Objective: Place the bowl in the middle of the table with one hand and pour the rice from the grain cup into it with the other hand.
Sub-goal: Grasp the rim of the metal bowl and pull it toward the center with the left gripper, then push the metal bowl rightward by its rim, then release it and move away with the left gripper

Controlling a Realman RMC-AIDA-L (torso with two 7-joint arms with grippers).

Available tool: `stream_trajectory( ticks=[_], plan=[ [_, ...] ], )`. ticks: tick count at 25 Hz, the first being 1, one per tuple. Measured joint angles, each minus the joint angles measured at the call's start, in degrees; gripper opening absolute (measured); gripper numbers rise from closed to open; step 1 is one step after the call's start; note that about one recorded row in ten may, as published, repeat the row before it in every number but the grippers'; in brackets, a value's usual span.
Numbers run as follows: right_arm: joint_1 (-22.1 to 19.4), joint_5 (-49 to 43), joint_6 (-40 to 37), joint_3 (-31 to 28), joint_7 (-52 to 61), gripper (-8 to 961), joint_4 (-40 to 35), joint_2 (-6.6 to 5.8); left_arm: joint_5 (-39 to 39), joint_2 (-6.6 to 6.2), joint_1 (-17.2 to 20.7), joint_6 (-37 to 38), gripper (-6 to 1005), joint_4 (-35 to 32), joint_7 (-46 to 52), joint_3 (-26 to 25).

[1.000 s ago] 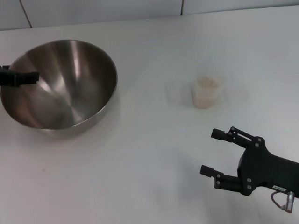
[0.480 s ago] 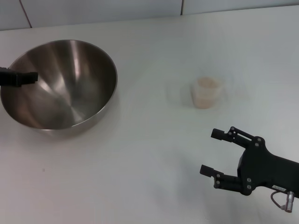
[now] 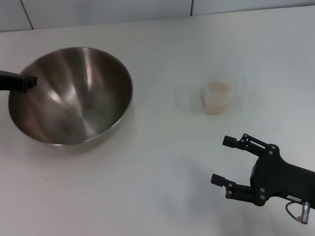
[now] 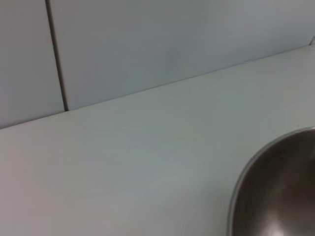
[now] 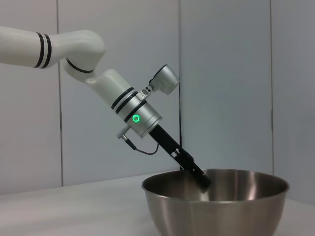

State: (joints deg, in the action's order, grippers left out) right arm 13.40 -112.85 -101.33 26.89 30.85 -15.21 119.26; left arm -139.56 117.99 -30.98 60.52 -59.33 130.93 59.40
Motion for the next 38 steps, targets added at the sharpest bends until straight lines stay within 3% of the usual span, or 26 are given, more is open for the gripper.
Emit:
stream_trajectory(
  ticks=[3,5,8,13,26,30,31,38],
  plan=[
    [0.0,0.0,0.01,0.0,0.0,829,0.0,0.0,0.07,0.0,-0.26,1.0,171,-0.05,-0.01,-0.71],
    [0.02,0.01,0.01,0.0,0.0,829,0.0,0.0,0.07,0.0,-0.26,1.0,146,-0.05,-0.01,-0.71],
    [0.04,0.01,0.04,0.0,0.0,829,0.0,0.0,0.09,-0.14,-2.81,4.59,109,2.23,-0.61,-5.59],
    [0.05,0.01,0.09,0.0,0.0,829,0.0,0.0,0.92,-0.55,-4.47,6.39,47,4.0,-0.83,-6.38],
    [0.05,0.01,0.09,0.09,0.0,830,0.04,0.0,7.74,-1.1,-11.45,12.56,43,7.8,-2.63,-7.23],
    [0.05,0.01,0.09,0.09,0.0,830,0.05,0.0,7.75,0.03,-13.44,10.98,44,9.69,-3.24,-6.51],
    [0.05,0.01,0.09,0.09,0.0,830,0.05,0.0,7.65,0.29,-15.36,9.21,44,13.47,-4.16,-5.9],
    [-0.02,0.01,0.09,0.09,0.0,830,0.03,0.0,7.18,0.39,-16.66,4.36,45,17.81,-4.56,-3.5]
  ],
)
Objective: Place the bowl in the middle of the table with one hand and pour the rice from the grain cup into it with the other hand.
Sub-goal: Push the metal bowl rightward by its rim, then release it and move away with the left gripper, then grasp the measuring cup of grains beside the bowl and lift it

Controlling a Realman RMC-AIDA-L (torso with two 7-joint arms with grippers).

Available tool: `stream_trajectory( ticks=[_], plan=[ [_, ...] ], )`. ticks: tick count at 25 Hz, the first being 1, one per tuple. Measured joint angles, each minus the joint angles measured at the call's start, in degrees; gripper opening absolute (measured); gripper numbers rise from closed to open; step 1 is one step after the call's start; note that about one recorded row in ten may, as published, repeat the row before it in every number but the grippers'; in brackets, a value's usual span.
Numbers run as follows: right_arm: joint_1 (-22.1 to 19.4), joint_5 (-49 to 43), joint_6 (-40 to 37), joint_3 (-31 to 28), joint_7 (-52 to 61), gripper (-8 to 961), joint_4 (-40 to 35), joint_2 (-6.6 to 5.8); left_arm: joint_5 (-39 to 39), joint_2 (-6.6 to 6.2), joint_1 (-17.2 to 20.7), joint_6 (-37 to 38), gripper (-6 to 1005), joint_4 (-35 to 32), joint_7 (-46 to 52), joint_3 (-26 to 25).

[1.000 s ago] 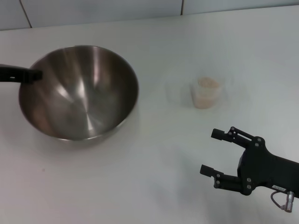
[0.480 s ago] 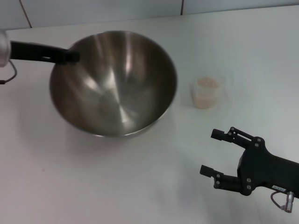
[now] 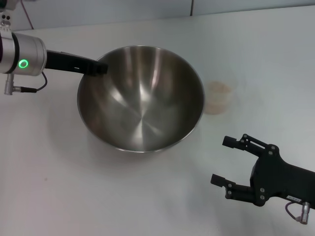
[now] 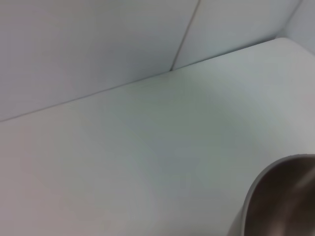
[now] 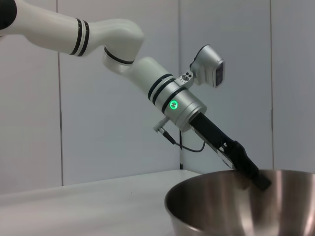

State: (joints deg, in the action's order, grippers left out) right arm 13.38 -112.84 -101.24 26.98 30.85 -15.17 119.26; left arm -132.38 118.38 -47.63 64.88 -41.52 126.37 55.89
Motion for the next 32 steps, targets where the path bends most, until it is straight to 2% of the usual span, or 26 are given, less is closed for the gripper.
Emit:
stream_trajectory(
  ticks=[13,18,21,22,23,24,27,28,29,32],
  plan=[
    [0.07,-0.08,0.0,0.0,0.0,830,-0.03,0.0,0.66,0.15,3.29,-2.46,48,-0.36,-2.33,0.5],
    [0.07,-0.1,0.03,-0.17,0.0,830,0.02,0.0,3.5,0.12,4.97,-0.13,201,-2.97,-5.09,0.63],
    [-0.17,-0.07,0.04,-0.49,0.0,829,0.23,-0.06,6.98,0.15,9.02,6.48,348,-11.73,-9.05,0.98],
    [-0.17,-0.07,0.04,-0.49,0.0,829,0.23,-0.06,6.98,0.15,9.02,6.48,406,-11.73,-9.05,0.98],
    [-0.47,0.15,0.05,-0.77,0.01,829,0.27,-0.08,10.05,0.21,12.52,10.05,464,-17.24,-13.04,2.19],
    [-0.47,0.15,0.05,-0.77,0.01,830,0.27,-0.08,10.05,0.21,12.52,10.05,483,-17.24,-13.04,2.19],
    [-1.25,0.25,0.08,-2.15,0.45,830,0.33,-0.09,15.64,0.13,18.17,12.54,542,-23.13,-17.91,4.42],
    [-2.17,0.32,0.08,-4.51,0.46,830,0.4,-0.09,18.66,0.01,21.87,13.75,561,-26.07,-20.68,5.13],
    [-2.17,0.32,0.08,-4.51,0.46,830,0.4,-0.09,18.66,0.01,21.87,13.75,580,-26.07,-20.68,5.13],
    [-3.37,0.36,0.18,-9.52,0.3,830,0.84,-0.05,20.73,0.06,26.68,15.17,639,-29.61,-25.43,5.3]
  ],
)
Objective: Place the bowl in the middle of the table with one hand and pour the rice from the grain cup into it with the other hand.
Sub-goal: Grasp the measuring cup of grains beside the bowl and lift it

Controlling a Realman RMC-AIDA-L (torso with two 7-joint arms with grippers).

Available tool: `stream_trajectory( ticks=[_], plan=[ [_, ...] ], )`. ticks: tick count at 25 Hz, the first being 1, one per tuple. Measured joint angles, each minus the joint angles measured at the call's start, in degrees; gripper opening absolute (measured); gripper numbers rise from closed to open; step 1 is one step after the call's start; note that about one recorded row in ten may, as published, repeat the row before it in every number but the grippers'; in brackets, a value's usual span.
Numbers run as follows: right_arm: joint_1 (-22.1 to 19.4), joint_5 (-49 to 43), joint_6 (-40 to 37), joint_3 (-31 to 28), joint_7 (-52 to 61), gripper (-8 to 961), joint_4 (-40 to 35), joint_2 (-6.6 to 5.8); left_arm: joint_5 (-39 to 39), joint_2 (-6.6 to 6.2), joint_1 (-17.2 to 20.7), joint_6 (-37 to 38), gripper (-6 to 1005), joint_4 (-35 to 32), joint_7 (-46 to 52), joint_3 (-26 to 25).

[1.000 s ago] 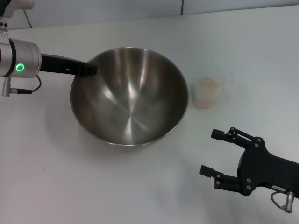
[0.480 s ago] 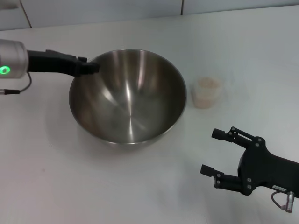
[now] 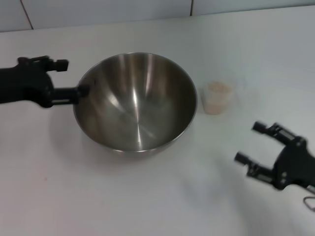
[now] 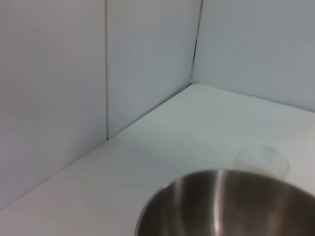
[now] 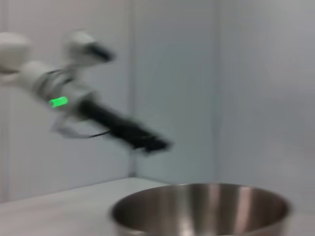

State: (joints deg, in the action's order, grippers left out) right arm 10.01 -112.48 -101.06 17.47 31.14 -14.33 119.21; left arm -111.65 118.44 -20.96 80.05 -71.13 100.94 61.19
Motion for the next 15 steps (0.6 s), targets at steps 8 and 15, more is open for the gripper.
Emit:
stream_trajectory(
  ticks=[8,15],
  plan=[
    [0.01,0.06,9.44,-20.78,-0.12,829,3.12,0.0,-0.25,-0.1,7.09,0.35,829,-1.77,-5.77,4.57],
    [3.83,0.07,19.0,-22.72,-0.15,830,5.38,0.13,-0.07,0.06,8.5,0.34,829,-1.98,-6.43,5.02]
  ],
)
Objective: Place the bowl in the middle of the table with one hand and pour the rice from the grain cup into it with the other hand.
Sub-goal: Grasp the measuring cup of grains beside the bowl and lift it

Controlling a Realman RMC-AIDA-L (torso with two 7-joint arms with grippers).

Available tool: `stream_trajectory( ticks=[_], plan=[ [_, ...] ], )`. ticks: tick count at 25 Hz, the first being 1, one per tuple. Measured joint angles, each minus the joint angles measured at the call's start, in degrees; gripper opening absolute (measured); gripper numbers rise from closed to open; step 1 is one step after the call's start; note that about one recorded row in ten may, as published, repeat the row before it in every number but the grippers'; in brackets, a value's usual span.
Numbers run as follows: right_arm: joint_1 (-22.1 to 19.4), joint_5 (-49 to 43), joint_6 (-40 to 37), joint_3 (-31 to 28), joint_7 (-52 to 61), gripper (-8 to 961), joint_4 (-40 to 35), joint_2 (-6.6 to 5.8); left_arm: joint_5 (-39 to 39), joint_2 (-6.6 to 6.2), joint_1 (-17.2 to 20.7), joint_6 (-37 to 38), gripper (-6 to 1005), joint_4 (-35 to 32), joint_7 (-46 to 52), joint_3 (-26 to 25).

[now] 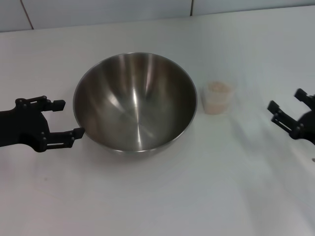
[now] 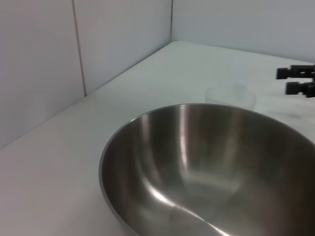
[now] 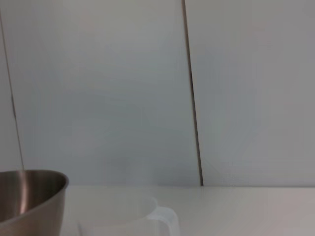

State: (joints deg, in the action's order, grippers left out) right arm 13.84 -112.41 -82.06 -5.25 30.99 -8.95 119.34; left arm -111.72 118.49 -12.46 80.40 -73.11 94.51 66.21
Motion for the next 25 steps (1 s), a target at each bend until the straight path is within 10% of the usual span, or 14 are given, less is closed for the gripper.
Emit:
stream_trajectory(
  ticks=[25],
  plan=[
    [9.65,0.07,14.53,-0.88,-3.84,817,5.52,0.07,0.14,-0.02,-0.58,0.12,829,-0.2,0.56,0.64]
  ],
)
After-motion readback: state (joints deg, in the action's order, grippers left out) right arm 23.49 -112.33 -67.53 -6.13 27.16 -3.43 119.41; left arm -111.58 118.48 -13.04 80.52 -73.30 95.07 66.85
